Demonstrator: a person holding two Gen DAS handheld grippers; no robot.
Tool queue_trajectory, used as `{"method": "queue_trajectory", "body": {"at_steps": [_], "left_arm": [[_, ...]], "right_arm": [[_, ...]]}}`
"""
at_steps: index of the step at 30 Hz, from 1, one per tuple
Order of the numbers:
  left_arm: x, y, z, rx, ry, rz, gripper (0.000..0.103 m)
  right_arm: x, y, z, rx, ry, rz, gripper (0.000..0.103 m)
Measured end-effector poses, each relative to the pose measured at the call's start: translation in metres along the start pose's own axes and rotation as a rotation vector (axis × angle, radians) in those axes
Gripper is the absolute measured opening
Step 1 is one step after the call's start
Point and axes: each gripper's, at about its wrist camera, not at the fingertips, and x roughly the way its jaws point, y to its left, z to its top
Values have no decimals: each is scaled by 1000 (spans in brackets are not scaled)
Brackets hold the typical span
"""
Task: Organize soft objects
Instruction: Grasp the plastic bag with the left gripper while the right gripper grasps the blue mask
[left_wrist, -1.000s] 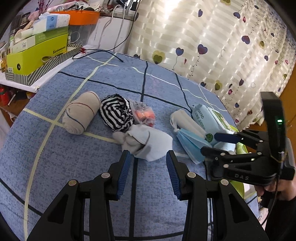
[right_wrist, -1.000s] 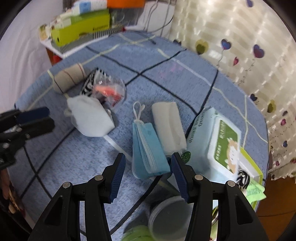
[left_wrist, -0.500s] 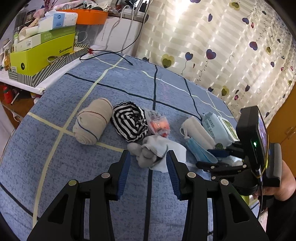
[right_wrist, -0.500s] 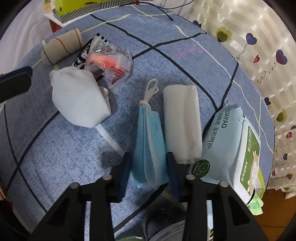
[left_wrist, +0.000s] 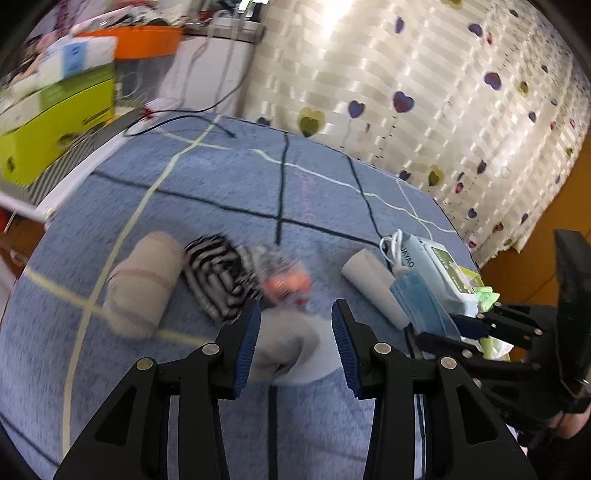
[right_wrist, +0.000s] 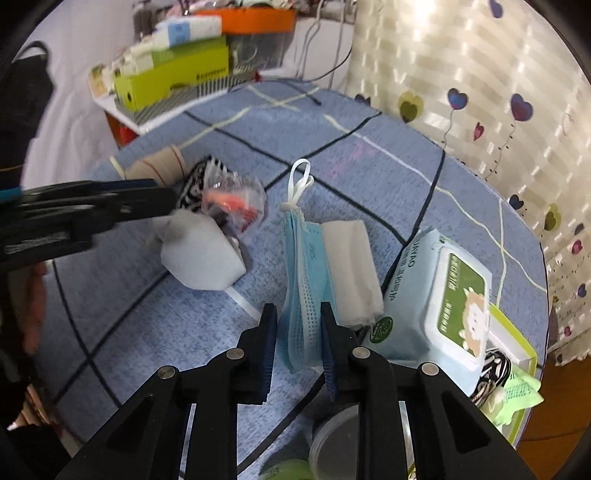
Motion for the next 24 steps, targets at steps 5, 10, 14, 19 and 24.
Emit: {"method": "queue_trajectory", "body": {"at_steps": [5,10,14,19,24], "left_arm": [[26,-7,15,56,28,49,42],[47,-13,22,110,50,72,42],[65,-16,24,134,89,76,42],[79,-17,24,145,120,92,42],[91,-25,26,189,143,108,43]], "right_arm": [[-14,-3,-6,23,-39,13,21],[-16,-9,-7,33,-58,22,21],[-14,-13,-8,44,-63,32,21],[-12,-18,-10,57,-62,39,21],[-13,-19,-11,63,-70,40,21]]}}
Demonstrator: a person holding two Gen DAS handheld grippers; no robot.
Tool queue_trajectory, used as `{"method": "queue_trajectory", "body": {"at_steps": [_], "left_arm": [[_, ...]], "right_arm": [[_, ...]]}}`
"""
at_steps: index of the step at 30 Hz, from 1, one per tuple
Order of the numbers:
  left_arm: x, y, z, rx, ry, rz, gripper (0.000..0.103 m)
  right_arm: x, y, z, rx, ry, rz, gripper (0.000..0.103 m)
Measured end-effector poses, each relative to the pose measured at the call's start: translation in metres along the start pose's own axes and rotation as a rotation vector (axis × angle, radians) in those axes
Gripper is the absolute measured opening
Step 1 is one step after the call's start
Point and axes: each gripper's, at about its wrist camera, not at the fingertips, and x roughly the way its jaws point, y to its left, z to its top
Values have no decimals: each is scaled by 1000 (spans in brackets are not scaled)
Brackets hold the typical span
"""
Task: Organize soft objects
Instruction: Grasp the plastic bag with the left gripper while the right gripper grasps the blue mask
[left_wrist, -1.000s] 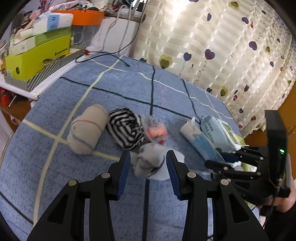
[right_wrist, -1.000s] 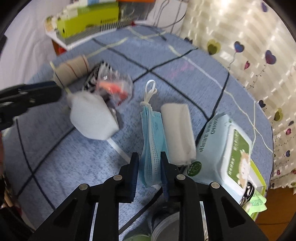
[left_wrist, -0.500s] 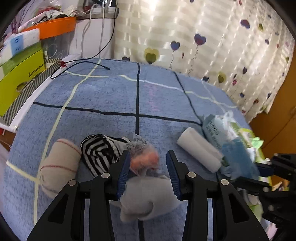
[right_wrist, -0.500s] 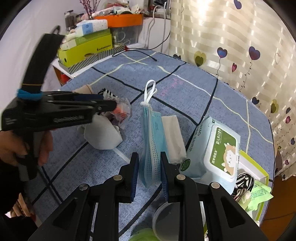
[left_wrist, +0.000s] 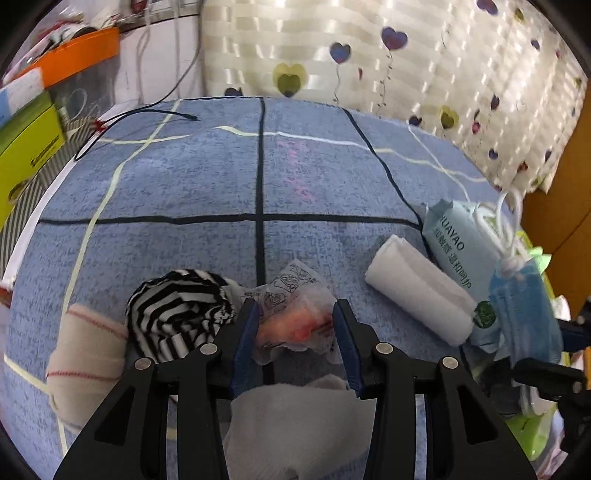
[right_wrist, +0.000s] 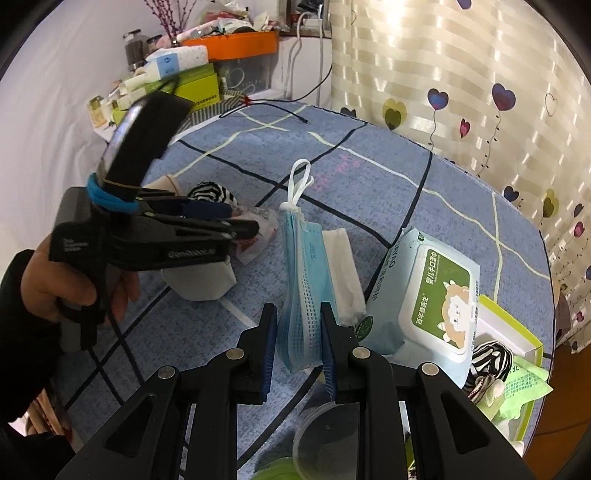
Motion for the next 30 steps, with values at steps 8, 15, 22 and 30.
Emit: {"method": "queue_trajectory", "body": {"at_steps": [8,15,22,30], "left_arm": [[3,-7,1,26,8,25,37],[-22,-7,-1,-6,-38,-35,31],[-75,-10,-12,-60,-132,-90,31],[-118,-24,-39,-121,-186,-158,31]], "right_arm": [[-5,-5,-2,25,-17,-5,21],[-16,-5,-3,50,-51,-9,21],[-41,-6,-8,92,-121,1,21],[-73,-3,-26,147,-182,8,21]]}}
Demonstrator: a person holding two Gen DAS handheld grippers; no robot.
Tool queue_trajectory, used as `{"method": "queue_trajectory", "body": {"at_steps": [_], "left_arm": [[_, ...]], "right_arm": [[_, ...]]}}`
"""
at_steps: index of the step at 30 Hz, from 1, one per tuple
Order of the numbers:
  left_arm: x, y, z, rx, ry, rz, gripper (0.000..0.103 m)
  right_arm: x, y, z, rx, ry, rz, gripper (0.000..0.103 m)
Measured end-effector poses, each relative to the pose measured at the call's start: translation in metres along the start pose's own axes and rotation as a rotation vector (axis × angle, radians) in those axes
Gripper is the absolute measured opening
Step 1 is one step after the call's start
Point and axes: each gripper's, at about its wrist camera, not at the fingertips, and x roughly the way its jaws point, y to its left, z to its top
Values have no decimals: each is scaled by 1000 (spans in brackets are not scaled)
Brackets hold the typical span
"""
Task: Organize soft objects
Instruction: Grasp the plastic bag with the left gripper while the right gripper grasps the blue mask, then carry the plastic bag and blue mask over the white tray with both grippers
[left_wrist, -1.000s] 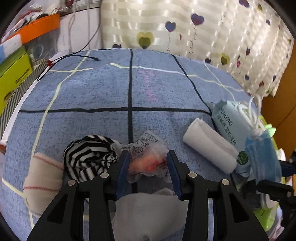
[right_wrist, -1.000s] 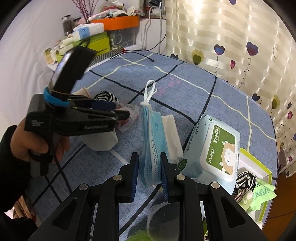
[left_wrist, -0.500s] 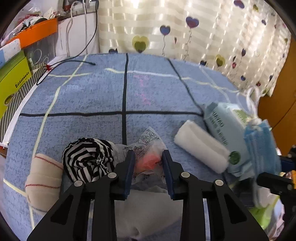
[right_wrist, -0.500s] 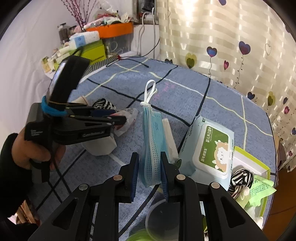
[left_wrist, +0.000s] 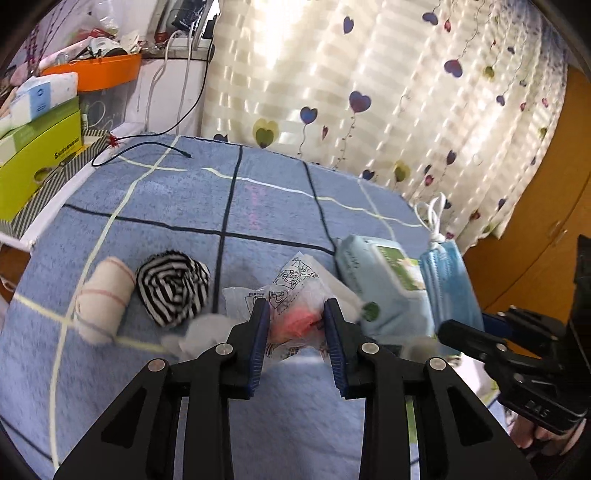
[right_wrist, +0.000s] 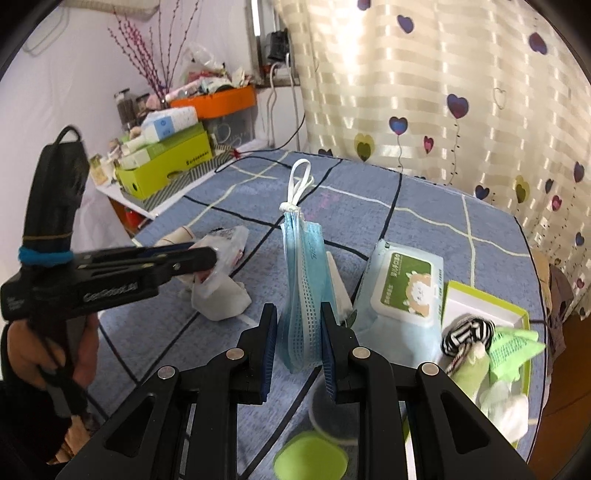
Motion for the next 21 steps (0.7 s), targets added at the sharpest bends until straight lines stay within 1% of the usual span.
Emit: {"method": "queue_trajectory", "body": {"at_steps": [3,8,13,21], "left_arm": [[-14,-9,-9,-5,-17,-20,31],[-34,-30,-24,20,-41,-51,31],[-41,-50,-32,48,-42,-73,31],[-46,-75,-34,89,-49,-85,31]], "right_arm": [[-11,2,-8,10,-15,-9,21],[-31,7,-24,16,-31,-15,21],[-48,6,-37,26,-46,-20,21],[-66,1,-46,37,-68,-24,21]]}}
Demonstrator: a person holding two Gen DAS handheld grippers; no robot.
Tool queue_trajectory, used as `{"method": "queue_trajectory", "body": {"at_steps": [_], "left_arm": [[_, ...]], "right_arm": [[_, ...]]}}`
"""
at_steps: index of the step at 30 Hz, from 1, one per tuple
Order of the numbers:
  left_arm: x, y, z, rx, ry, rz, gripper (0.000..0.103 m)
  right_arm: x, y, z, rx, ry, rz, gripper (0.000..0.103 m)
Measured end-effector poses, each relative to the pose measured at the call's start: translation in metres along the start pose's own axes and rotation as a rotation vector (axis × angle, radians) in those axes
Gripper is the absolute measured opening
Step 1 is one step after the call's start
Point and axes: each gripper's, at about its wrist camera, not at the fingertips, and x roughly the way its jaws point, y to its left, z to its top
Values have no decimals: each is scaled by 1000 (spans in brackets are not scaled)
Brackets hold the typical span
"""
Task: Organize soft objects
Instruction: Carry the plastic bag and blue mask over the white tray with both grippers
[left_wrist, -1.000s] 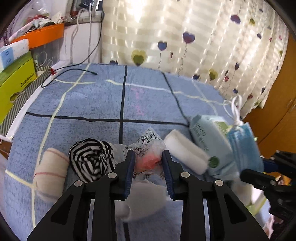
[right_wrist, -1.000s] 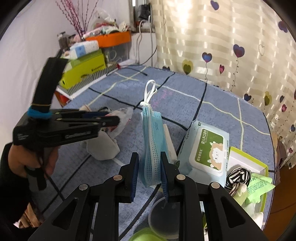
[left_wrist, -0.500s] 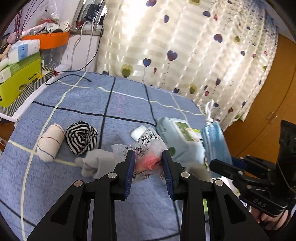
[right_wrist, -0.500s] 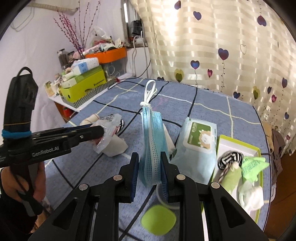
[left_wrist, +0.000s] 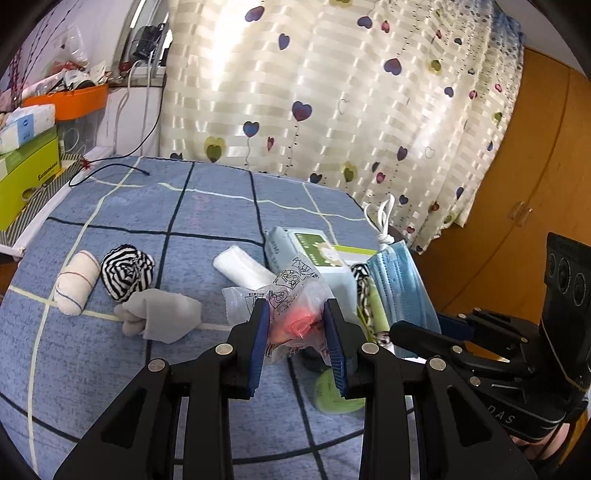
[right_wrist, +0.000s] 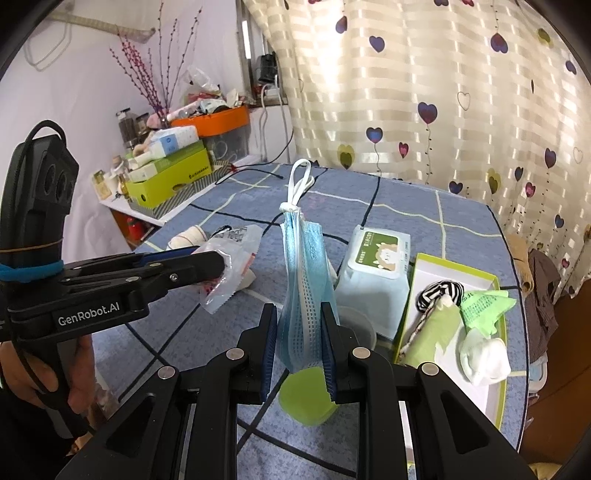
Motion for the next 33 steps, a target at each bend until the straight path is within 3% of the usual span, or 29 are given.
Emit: {"method": "queue_trajectory", "body": {"at_steps": [16,33], "left_arm": [[7,-45,1,57,-3,-19,31],[37,-87,0,112,52,-69,31]], "right_arm": [[-28,-31,-14,55,-43,-24,21],[-43,-73,-32,133,-49,-66,21]]}}
